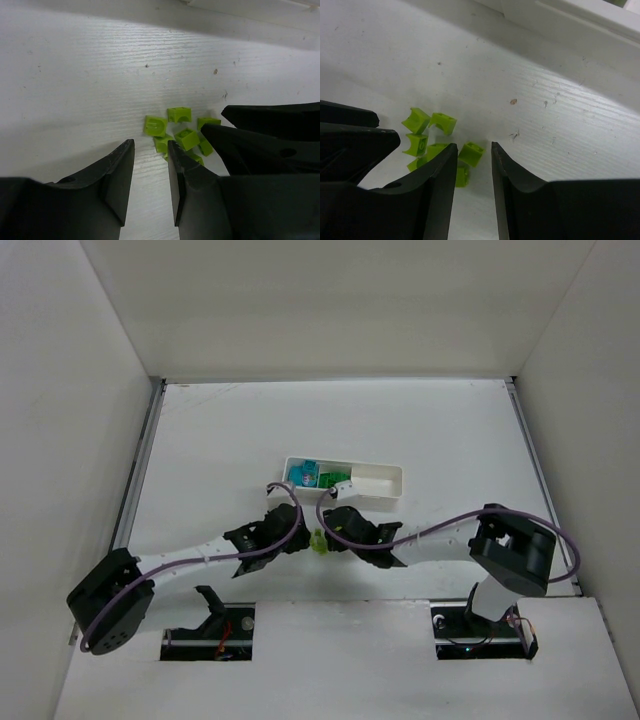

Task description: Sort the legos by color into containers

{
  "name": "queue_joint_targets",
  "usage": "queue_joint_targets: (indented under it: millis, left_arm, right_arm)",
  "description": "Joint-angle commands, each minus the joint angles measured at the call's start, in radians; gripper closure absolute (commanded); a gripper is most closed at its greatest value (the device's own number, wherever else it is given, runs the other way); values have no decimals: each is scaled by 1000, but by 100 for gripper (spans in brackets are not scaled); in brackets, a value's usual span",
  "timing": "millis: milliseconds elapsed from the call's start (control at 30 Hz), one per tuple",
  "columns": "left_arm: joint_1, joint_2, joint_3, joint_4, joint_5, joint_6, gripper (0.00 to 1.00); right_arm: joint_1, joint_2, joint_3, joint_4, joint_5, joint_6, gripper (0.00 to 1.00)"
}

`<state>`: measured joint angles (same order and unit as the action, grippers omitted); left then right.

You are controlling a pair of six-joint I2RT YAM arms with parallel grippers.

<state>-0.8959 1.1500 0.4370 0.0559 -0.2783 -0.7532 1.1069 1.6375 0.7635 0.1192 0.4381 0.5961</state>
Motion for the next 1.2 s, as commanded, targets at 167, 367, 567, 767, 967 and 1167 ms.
queue_joint_targets:
  millis: [167,367,567,767,967,1167]
  left_arm:
    - [-14,11,-7,70,-24,9,68]
    - [-28,50,5,71,-33,29,67]
    - [-30,68,12,78,-85,49,67]
    - [-34,100,22,117,-87,80,67]
    - [-28,116,23,125,-88,89,67]
    - [-24,134,28,140,-87,101,68]
  right_arm:
    - [-12,22,33,-13,25,21,68]
    - [-11,9,30,-15,36,24,74]
    - [-46,-192,-7,-21,71,11,76]
    - [-219,-350,-33,-23,68,-42,75]
    - [-371,-303,6,-23,53,-68,74]
    - [-426,-219,43,-6,36,-76,73]
